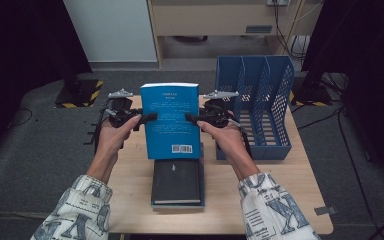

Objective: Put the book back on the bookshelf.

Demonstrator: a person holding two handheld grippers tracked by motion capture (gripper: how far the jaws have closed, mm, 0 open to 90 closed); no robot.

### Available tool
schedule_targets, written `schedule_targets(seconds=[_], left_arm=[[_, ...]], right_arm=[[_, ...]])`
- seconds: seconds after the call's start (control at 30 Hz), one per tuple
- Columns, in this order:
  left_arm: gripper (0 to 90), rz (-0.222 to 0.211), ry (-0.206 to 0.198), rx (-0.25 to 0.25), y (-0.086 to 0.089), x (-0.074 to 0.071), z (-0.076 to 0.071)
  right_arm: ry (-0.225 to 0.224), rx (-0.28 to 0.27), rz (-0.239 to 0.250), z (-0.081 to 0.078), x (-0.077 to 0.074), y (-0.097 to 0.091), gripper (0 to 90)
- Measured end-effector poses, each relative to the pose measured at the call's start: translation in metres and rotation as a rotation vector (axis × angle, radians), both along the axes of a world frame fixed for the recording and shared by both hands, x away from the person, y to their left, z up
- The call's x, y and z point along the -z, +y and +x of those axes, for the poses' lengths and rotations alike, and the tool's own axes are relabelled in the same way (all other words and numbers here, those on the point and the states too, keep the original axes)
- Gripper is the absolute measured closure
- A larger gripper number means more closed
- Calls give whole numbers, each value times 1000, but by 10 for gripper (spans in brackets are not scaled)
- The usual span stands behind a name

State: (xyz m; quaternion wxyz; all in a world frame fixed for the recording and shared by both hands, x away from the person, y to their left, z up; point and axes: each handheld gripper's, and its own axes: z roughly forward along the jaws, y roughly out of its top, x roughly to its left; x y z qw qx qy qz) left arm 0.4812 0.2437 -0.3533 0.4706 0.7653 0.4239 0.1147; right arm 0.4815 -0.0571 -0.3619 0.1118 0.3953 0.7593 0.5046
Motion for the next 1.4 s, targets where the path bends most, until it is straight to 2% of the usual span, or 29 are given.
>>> schedule_targets(seconds=[0.13,0.27,0.37,0.57,0.73,0.87,1.03,1.27,1.4], left_arm=[[495,1,-19,-3,1,-1,1],[494,7,-46,0,1,-3,-10],[492,33,-77,9,-1,-6,-23],[479,47,-139,10,-4,-8,-55],[463,39,-166,9,-2,-5,-69],[455,11,-174,-1,0,-2,-73],[464,-10,-187,4,1,0,-71],[459,-19,-199,10,2,1,-72],[456,-25,-198,6,2,2,-74]], right_arm=[[-16,1,-8,5,-2,2,480],[-44,-12,-18,-2,-3,2,483],[-65,-25,-33,-14,-5,1,485],[-133,-57,-48,-45,-4,-4,489],[-172,-79,-76,-64,-4,-4,502],[-188,-92,-79,-76,-3,-4,528],[-204,-127,-92,-89,-3,-4,561],[-233,-150,-81,-88,-1,-3,532],[-240,-176,-60,-83,-4,1,494]])
